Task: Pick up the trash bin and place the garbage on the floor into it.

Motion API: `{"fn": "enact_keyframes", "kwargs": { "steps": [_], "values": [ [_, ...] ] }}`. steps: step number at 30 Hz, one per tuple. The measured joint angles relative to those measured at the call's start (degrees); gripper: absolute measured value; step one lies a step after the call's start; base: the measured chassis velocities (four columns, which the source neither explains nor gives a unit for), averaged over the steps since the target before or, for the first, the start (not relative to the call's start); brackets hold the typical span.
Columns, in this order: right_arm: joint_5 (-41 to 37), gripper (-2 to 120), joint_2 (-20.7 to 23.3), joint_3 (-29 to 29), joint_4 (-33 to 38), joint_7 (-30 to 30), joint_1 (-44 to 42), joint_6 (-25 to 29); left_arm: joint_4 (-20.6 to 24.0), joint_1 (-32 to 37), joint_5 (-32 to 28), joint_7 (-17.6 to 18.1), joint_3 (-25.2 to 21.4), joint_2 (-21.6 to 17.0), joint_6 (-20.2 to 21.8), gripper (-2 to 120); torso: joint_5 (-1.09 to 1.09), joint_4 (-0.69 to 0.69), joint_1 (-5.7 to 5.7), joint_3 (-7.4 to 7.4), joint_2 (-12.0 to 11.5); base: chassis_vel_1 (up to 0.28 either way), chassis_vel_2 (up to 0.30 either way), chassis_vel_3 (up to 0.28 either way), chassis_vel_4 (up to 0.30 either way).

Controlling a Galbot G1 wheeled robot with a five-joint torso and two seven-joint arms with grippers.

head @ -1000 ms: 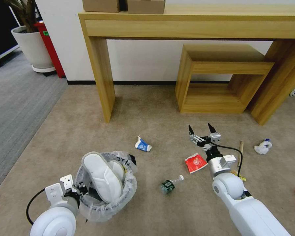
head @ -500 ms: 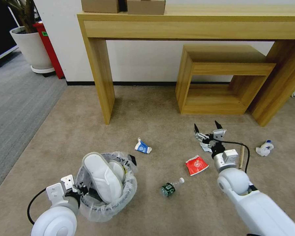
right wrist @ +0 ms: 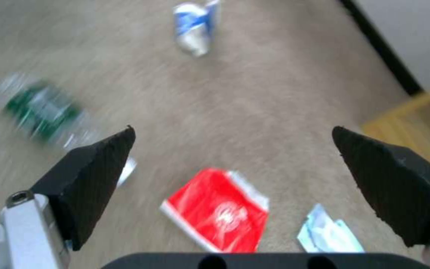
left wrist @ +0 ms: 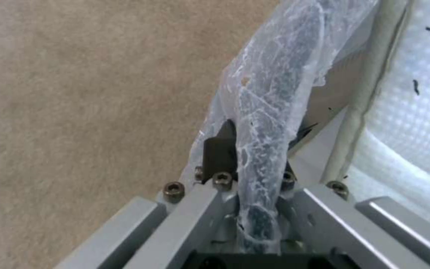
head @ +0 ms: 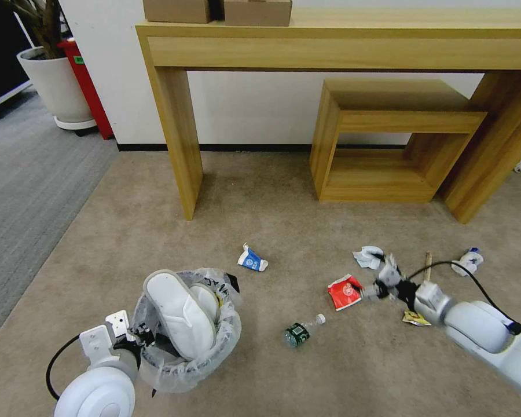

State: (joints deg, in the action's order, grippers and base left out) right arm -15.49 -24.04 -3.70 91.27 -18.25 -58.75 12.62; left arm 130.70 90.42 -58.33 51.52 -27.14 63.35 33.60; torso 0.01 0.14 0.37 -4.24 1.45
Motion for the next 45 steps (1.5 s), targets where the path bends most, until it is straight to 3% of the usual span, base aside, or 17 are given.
{"fn": "enact_keyframes", "kwargs": {
  "steps": [3,7,14,18,26,34,45],
  "values": [
    [6.5,100,-1.7,-0.9,-3.6,-5.9,1.3,4.4,-0.3,-0.5,-0.3,-0.1,0.5,-0.1,-0.1,0,-0.07,0.0,0.0,0.0,0.0,0.0,0.0,0.0,0.0],
    [11.3,100,-3.6,-1.9,-4.7,-7.7,3.1,6.8,-0.1,-0.8,-1.0,-0.1,0.1,-0.1,-0.1,0,-0.01,-0.01,0.0,-0.01,0.0,0.0,0.0,0.0,0.0],
    [13.2,100,-7.5,-4.9,-8.4,-12.5,6.6,9.9,0.7,-0.1,-1.5,-0.1,-1.1,-0.3,-0.2,0,-0.02,0.0,0.0,-0.01,0.0,0.0,0.0,0.0,0.0],
    [13.4,100,-8.9,-7.2,-9.8,-13.1,8.8,10.1,0.8,0.3,-1.4,0.0,-1.4,-0.3,-0.2,0,-0.02,-0.01,0.0,0.0,0.0,0.0,0.0,0.0,0.0],
    [13.2,100,-17.5,-19.4,-16.6,-11.6,21.7,9.9,0.4,1.2,-0.8,0.1,-2.1,0.6,-0.2,0,-0.02,-0.03,0.0,-0.01,0.0,0.0,0.0,0.0,0.0],
    [12.6,100,-21.9,-26.6,-23.1,-12.3,27.2,10.8,-0.2,2.0,0.6,0.2,-2.2,1.5,-0.1,0,0.0,-0.02,0.0,-0.01,0.0,0.0,0.0,0.0,0.0],
    [12.4,100,-24.1,-26.6,-28.9,-13.4,27.0,13.6,-0.5,1.8,1.2,0.2,-1.7,2.3,-0.1,0,-0.02,-0.01,0.0,-0.01,0.0,0.0,0.0,0.0,0.0]
  ]
}}
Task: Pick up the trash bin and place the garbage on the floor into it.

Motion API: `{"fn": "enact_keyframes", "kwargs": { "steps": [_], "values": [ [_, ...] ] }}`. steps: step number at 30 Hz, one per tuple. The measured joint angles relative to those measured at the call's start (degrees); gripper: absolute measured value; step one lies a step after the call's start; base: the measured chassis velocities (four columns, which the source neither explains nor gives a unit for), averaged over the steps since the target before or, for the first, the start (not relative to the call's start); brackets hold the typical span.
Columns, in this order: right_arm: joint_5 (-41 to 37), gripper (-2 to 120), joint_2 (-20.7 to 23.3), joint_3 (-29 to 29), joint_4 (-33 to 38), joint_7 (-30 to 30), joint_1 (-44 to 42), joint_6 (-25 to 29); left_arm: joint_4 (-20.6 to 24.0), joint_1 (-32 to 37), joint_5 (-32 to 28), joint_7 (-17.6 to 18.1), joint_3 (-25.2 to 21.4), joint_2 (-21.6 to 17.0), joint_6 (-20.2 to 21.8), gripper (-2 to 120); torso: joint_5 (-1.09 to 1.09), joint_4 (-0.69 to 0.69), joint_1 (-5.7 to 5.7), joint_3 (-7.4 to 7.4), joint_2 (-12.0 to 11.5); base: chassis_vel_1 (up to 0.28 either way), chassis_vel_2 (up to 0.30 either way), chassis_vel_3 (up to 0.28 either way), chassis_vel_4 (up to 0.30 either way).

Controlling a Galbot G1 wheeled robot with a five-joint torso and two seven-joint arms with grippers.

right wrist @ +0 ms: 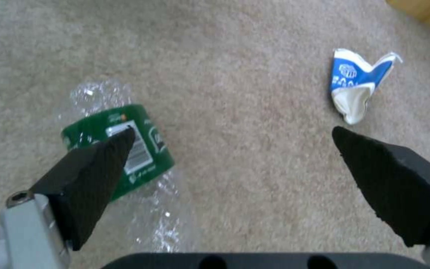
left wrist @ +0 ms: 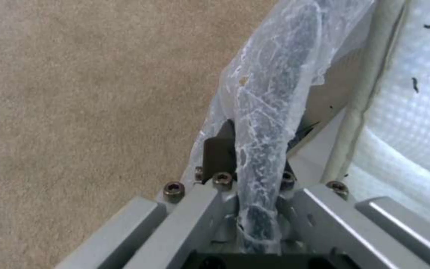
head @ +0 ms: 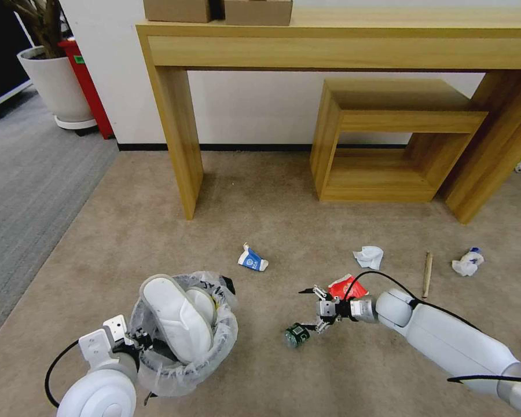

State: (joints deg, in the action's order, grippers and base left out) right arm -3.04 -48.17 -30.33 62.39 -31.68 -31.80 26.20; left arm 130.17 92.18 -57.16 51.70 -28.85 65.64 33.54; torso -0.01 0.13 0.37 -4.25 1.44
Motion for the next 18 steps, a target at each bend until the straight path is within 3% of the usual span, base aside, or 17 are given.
{"fn": "enact_keyframes", "kwargs": {
  "steps": [18],
  "values": [
    [0.7,100,-3.2,-0.9,-3.9,-0.6,-1.0,1.3,-1.8,-0.2,2.8,-0.2,2.1,2.7,0.1,0,0.01,-0.01,0.0,0.0,0.0,0.0,0.0,0.0,0.0]
  ]
}}
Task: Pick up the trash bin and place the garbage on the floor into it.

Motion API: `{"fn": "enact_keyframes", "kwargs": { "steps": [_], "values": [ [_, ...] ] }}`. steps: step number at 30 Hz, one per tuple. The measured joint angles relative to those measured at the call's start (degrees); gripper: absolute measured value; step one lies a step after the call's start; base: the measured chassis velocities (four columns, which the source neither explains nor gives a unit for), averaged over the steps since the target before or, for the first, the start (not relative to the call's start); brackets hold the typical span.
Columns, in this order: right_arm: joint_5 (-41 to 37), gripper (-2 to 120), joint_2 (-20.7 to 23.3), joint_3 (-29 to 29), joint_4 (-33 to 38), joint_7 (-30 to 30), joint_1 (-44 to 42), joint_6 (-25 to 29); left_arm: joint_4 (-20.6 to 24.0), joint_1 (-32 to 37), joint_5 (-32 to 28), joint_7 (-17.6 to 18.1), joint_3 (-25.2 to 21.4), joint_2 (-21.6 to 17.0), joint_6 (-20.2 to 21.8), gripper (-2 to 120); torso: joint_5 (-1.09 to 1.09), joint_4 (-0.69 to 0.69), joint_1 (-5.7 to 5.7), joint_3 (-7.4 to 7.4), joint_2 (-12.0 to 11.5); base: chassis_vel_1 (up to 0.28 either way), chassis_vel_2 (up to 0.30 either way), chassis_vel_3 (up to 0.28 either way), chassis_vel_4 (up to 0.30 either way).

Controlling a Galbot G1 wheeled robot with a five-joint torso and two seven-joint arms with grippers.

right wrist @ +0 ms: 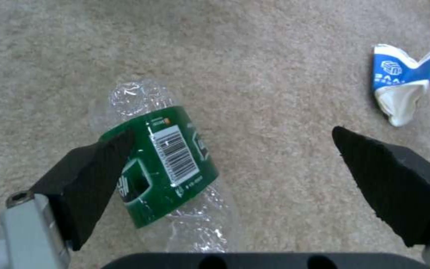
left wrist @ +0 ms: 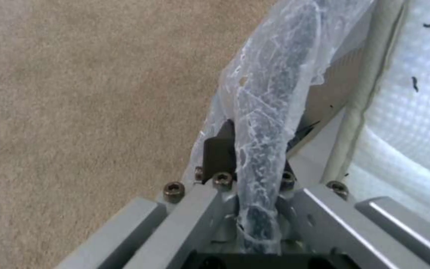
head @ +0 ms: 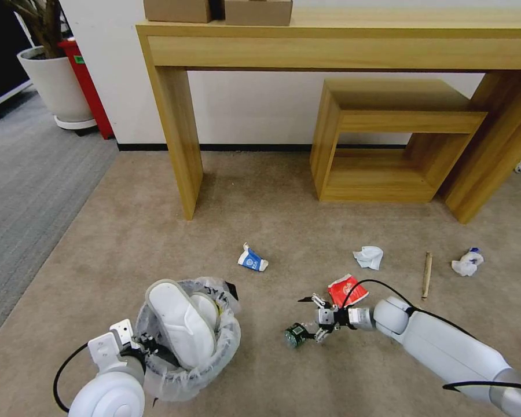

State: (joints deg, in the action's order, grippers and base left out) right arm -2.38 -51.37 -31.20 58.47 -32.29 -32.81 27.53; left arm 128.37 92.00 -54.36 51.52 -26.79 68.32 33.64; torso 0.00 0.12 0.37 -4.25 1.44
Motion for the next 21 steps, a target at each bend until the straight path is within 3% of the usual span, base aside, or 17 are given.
{"fn": "enact_keyframes", "kwargs": {
  "steps": [9,21],
  "values": [
    [0.8,100,-2.3,1.8,-3.7,-0.5,-1.6,1.5,0.3,0.8,0.2,0.0,-0.5,-0.2,0.0,0,0.0,0.0,0.0,0.0,0.0,0.0,0.0,0.0,0.0],
    [1.6,100,-2.2,5.8,-4.2,0.1,-5.4,2.2,0.3,1.3,1.1,0.0,-0.1,-0.2,0.0,0,0.0,0.0,0.0,0.0,0.0,0.0,0.0,0.0,0.0]
  ]
}}
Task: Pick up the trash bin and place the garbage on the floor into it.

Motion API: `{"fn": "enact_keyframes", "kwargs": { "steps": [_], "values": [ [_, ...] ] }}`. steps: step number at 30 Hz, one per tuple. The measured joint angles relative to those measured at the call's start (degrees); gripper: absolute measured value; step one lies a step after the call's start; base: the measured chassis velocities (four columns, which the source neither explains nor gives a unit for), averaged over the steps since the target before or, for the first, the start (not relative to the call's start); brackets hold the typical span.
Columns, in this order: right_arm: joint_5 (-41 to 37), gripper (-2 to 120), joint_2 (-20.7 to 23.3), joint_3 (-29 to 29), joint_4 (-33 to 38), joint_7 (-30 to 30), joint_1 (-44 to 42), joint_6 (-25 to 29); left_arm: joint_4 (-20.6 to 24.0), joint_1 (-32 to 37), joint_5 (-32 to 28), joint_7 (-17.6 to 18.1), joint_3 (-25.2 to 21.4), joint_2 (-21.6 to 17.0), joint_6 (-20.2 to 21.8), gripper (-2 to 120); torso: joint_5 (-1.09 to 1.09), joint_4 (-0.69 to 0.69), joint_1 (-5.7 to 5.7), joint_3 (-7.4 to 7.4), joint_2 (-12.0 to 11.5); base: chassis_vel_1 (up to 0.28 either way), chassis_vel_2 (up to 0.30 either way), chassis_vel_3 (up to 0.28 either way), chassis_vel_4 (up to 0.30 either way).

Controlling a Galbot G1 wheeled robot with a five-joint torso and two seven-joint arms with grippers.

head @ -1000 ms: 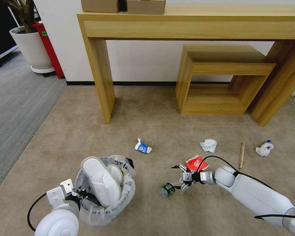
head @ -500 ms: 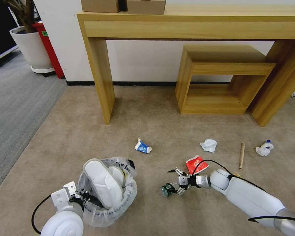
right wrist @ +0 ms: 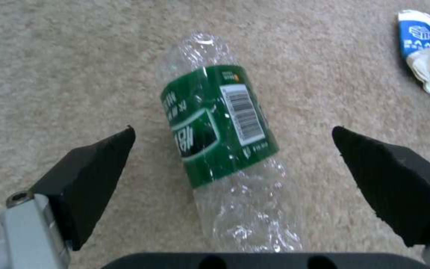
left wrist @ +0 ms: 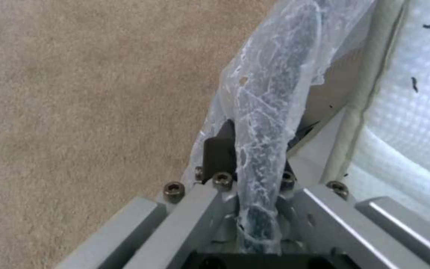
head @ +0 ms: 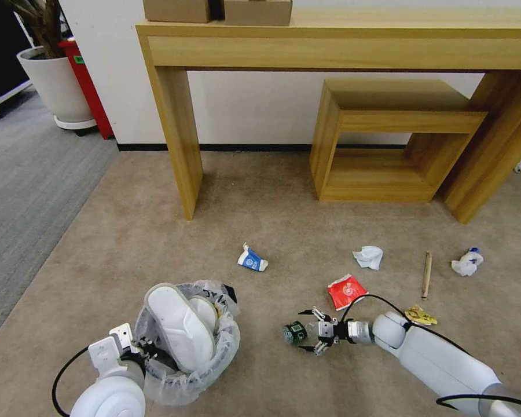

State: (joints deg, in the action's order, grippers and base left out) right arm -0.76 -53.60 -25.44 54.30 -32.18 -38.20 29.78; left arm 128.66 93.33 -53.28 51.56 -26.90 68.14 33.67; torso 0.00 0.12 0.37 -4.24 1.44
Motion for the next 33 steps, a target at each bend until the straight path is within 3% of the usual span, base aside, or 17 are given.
{"fn": "enact_keyframes", "kwargs": {
  "steps": [33],
  "values": [
    [0.3,100,-4.2,3.6,-6.4,1.5,-2.5,1.3,-0.3,0.0,0.6,-0.1,1.3,-1.1,-0.2,0,0.0,0.0,0.0,0.0,0.0,0.0,0.0,0.0,0.0]
  ]
}}
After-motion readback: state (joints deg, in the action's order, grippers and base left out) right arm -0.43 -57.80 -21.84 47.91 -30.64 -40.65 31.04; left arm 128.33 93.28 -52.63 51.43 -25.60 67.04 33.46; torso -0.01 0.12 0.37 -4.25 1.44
